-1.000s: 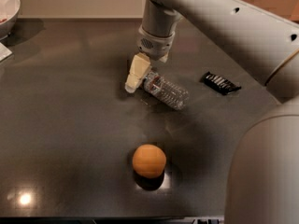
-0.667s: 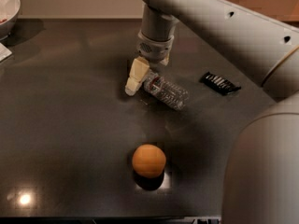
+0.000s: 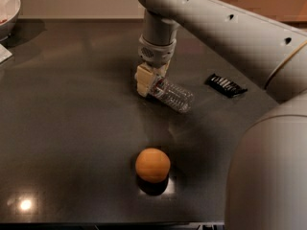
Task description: Place water bottle upright
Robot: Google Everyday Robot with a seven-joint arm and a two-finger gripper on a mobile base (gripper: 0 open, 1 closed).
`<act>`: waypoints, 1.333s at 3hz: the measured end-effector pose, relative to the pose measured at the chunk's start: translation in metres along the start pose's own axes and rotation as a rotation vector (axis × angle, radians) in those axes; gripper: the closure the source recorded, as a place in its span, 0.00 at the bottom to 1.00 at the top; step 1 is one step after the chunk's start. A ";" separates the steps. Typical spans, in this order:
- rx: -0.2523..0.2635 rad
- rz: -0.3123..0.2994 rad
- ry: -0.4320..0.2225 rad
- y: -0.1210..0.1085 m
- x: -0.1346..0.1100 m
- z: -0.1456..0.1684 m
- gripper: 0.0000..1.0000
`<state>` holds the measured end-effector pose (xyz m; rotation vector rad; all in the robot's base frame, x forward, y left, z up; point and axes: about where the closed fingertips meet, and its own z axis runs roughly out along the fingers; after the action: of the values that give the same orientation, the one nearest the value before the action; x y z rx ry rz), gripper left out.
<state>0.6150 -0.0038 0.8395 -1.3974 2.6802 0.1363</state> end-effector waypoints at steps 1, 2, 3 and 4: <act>-0.003 -0.007 0.003 0.000 0.000 0.000 0.64; -0.001 -0.037 -0.051 0.000 -0.005 -0.014 0.87; -0.002 -0.098 -0.180 0.004 -0.015 -0.039 1.00; 0.001 -0.143 -0.282 0.006 -0.024 -0.058 1.00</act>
Offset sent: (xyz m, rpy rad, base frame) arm 0.0029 0.0025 0.0409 0.0942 -0.0794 0.0732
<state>0.6202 0.0110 0.9002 -1.4427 2.3465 0.2951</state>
